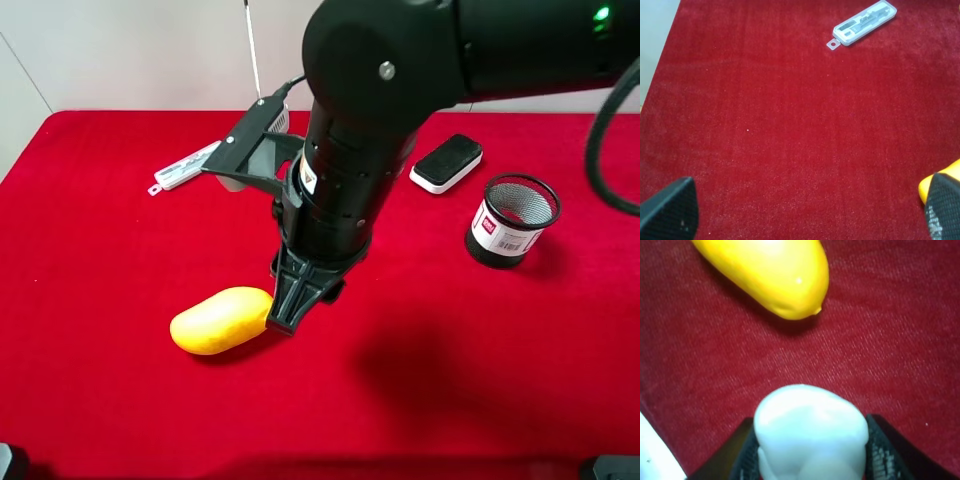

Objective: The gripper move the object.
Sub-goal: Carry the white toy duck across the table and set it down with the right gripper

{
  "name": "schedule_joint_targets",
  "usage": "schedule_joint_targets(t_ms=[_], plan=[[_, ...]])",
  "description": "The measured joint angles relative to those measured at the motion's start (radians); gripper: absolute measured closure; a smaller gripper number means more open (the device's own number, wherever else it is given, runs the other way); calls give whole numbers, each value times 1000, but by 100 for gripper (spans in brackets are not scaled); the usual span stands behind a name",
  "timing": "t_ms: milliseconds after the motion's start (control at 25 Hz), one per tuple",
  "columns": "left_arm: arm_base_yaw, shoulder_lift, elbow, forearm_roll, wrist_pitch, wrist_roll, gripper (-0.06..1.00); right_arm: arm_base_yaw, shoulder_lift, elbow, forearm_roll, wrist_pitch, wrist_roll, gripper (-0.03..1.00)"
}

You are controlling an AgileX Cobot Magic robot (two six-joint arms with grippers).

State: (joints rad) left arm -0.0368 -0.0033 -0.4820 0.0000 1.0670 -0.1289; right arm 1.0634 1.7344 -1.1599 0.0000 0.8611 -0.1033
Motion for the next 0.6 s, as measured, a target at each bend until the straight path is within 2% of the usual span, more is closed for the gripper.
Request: schedule_joint_targets(t_ms=[600], plan=[[0,0,0,0,0,0,5,0,139,0,11,-83,1,63]])
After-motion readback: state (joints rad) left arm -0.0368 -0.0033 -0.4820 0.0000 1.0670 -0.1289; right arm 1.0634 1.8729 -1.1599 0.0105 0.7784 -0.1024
